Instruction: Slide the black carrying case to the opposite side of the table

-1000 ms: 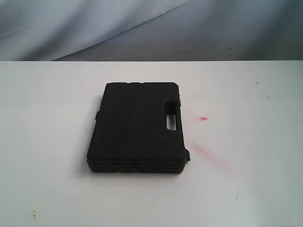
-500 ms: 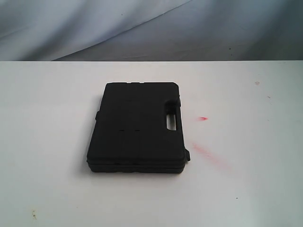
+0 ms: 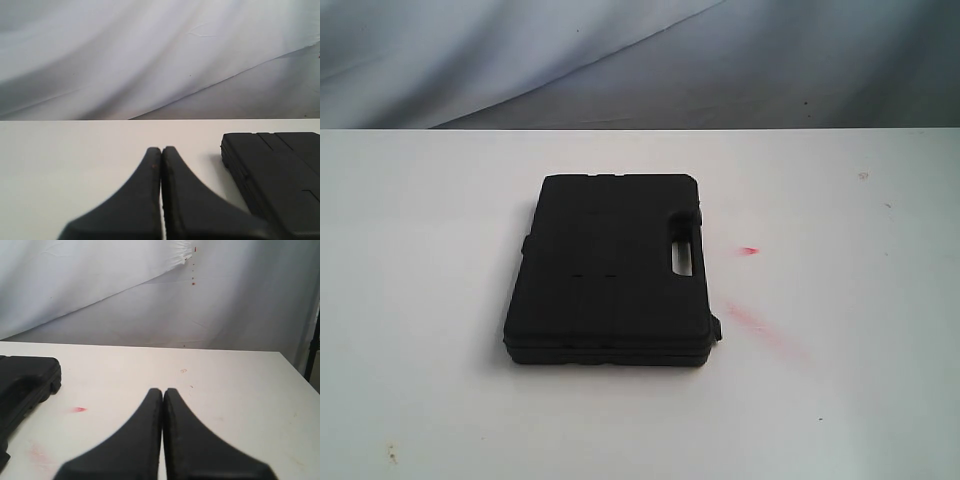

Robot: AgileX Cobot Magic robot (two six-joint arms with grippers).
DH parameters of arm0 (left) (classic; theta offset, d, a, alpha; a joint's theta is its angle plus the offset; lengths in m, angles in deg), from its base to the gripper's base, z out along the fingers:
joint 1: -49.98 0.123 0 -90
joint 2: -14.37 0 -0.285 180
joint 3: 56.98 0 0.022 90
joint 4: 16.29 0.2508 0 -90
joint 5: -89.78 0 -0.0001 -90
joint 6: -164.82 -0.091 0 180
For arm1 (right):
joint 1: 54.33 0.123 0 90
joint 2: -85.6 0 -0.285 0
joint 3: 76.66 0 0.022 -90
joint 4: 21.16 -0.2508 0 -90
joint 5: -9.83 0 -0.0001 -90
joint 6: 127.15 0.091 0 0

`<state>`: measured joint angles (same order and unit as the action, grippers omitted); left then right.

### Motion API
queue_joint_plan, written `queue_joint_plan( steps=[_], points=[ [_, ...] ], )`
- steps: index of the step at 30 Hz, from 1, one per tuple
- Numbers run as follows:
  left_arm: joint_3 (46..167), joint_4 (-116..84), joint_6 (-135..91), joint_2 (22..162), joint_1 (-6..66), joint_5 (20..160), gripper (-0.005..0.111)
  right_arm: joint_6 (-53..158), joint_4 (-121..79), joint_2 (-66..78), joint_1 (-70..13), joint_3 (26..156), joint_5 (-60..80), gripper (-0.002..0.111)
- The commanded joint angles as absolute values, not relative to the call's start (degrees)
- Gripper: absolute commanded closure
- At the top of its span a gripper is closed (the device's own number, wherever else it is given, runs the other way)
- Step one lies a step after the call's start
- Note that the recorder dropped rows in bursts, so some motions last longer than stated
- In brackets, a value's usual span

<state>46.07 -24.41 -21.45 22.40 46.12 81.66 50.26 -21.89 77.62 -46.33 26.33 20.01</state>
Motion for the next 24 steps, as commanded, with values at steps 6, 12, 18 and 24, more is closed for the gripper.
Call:
queue_joint_plan(
  steps=[6,12,18,24],
  points=[
    [45.80,-24.43,-21.42,22.15,45.98,82.20,0.107,50.50,-21.49,77.81,-46.24,26.12,19.13,0.108],
    [45.80,-24.43,-21.42,22.15,45.98,82.20,0.107,50.50,-21.49,77.81,-46.24,26.12,19.13,0.108],
    [45.80,-24.43,-21.42,22.15,45.98,82.20,0.107,50.50,-21.49,77.81,-46.24,26.12,19.13,0.108],
    [45.80,-25.16,-21.00,22.15,45.99,82.39,0.107,50.50,-21.49,77.81,-46.24,26.12,19.13,0.108]
  ],
)
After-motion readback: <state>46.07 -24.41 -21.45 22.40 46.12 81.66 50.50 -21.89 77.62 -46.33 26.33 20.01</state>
